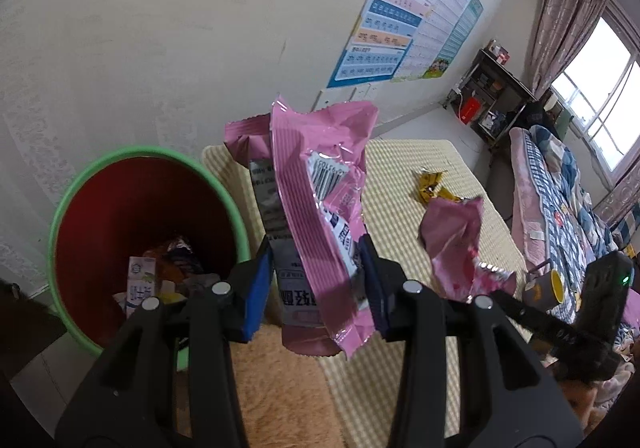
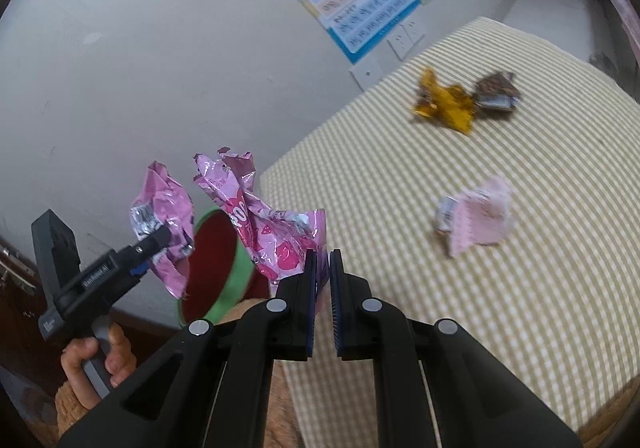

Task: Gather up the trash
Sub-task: 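Carry the pink bag over the bin with the left gripper while the right gripper brings the foil wrapper there, then open the left gripper to drop the pink bag into the bin while the right gripper drops the foil wrapper, then move the right gripper over the table and grasp the pink-and-white wrapper, then grasp the yellow-and-silver wrapper with the left gripper while the right gripper holds its wrapper, then carry the yellow wrapper over the bin with the left gripper while the right gripper carries its wrapper there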

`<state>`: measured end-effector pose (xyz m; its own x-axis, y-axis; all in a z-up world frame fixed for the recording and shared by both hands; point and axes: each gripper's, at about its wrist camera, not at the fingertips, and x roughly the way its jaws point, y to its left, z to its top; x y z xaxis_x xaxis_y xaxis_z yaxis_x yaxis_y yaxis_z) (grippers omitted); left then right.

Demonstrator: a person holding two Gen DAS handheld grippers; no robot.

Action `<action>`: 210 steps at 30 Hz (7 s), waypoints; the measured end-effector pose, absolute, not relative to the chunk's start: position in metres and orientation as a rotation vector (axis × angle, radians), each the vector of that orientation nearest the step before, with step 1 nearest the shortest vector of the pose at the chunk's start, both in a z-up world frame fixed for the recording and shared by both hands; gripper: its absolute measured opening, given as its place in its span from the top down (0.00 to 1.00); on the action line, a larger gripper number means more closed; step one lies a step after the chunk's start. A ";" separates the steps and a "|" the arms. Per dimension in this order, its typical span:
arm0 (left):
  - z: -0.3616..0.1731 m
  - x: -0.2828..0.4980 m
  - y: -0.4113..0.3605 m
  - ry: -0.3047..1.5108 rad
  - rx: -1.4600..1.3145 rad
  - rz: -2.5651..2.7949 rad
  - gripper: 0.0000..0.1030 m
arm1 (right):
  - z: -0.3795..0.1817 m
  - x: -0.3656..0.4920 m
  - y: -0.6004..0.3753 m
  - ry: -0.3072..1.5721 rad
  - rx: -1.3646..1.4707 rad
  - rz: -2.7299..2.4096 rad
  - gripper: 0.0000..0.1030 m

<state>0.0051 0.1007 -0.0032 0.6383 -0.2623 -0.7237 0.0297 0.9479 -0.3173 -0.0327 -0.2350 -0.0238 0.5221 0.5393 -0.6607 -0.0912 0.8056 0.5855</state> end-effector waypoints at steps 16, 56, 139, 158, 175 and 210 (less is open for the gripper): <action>-0.011 -0.001 0.155 0.829 -0.331 -0.087 0.61 | -0.001 -0.008 -0.165 0.961 0.427 0.455 0.93; -0.035 -0.011 0.223 0.824 -0.331 0.086 0.61 | -0.017 0.021 -0.067 1.021 0.323 0.533 0.92; -0.039 0.000 0.135 0.935 -0.117 0.042 0.31 | -0.115 0.028 -0.268 1.078 0.352 0.009 0.32; -0.046 0.114 -0.123 0.978 -0.018 -0.357 0.40 | -0.086 -0.035 -0.335 0.948 0.559 0.158 0.88; -0.118 0.185 -0.202 1.110 0.032 -0.268 0.75 | -0.100 -0.029 -0.368 0.937 0.672 0.162 0.87; -0.054 0.034 -0.027 1.030 -0.001 -0.219 0.75 | -0.079 -0.027 -0.275 0.963 0.394 0.276 0.87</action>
